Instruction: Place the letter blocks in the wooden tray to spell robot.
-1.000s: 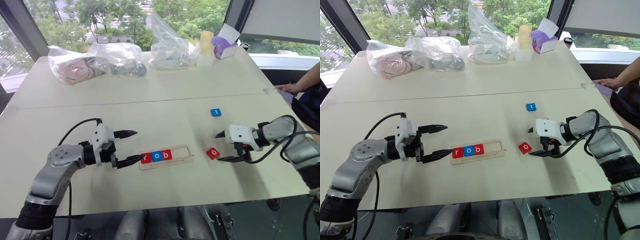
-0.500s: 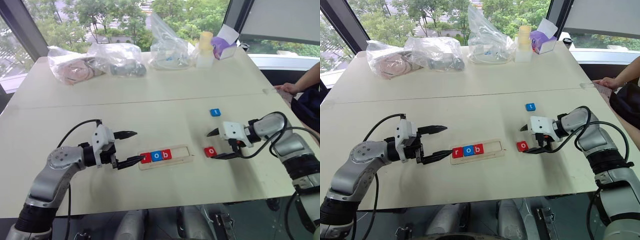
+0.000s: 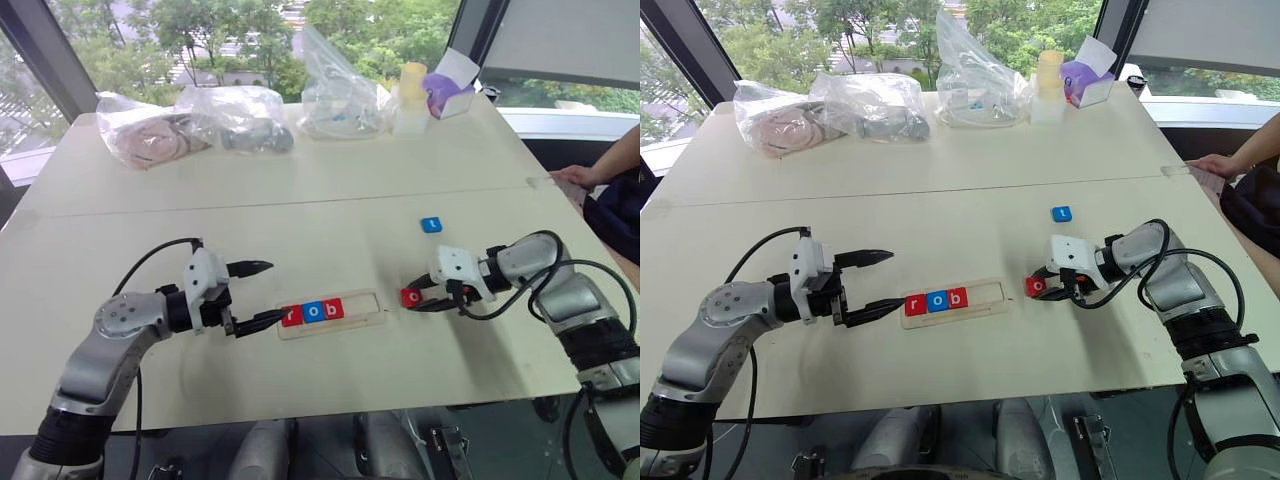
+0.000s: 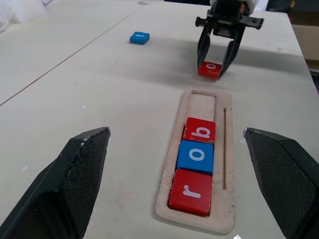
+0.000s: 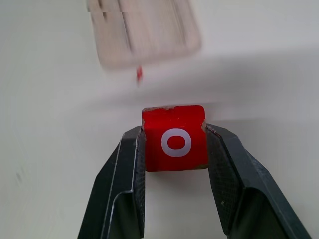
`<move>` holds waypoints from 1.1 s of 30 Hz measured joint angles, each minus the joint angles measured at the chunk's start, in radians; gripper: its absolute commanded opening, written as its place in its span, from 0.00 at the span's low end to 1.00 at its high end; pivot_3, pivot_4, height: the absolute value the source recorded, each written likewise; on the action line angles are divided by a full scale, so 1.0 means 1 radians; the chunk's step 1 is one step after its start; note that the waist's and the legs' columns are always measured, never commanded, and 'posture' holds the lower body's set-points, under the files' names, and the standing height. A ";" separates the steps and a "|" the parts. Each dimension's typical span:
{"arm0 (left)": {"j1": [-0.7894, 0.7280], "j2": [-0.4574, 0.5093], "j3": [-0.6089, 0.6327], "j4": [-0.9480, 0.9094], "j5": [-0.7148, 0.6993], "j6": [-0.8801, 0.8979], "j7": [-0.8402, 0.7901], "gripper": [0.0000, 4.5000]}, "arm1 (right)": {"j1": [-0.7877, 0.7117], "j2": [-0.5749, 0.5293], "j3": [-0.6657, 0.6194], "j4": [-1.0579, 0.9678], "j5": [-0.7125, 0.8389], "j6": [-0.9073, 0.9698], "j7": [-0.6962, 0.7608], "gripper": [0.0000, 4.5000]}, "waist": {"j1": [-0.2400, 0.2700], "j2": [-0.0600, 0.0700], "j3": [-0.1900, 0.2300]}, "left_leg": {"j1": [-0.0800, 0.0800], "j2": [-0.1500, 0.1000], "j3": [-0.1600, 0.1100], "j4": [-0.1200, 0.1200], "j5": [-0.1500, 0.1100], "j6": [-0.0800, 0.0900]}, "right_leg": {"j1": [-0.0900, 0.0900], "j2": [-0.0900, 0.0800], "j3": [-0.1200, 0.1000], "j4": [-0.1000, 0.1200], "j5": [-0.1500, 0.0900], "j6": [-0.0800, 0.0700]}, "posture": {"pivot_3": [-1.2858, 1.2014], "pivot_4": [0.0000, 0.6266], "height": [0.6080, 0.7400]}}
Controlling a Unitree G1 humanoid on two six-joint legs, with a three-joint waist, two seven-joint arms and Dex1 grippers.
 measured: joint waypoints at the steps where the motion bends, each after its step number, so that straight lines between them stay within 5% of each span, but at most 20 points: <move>1: 0.000 0.002 0.000 0.000 0.000 0.000 -0.005 1.00 | -0.002 0.001 0.000 -0.048 0.016 0.027 0.002 0.26 | 0.000 0.000 0.000 | 0.000 0.000 0.000 0.000 0.000 0.000 | 0.000 0.000 0.000 0.000 0.000 0.000 | 0.52 0.24 1.00; 15: -0.006 0.014 -0.006 -0.003 0.000 0.002 -0.018 1.00 | -0.062 0.176 0.151 -0.210 -0.004 0.185 -0.069 0.26 | 0.003 0.000 0.000 | -0.001 -0.001 -0.001 0.000 0.000 0.000 | -0.001 0.000 -0.001 0.000 0.000 0.000 | 0.52 0.24 1.00; 33: 0.012 0.013 -0.006 -0.024 0.000 0.003 0.005 1.00 | -0.066 0.176 0.177 -0.172 -0.036 0.149 -0.081 0.26 | 0.003 0.000 0.000 | -0.001 -0.001 0.000 0.000 0.000 0.000 | -0.002 0.001 -0.001 0.000 0.000 0.000 | 0.52 0.24 1.00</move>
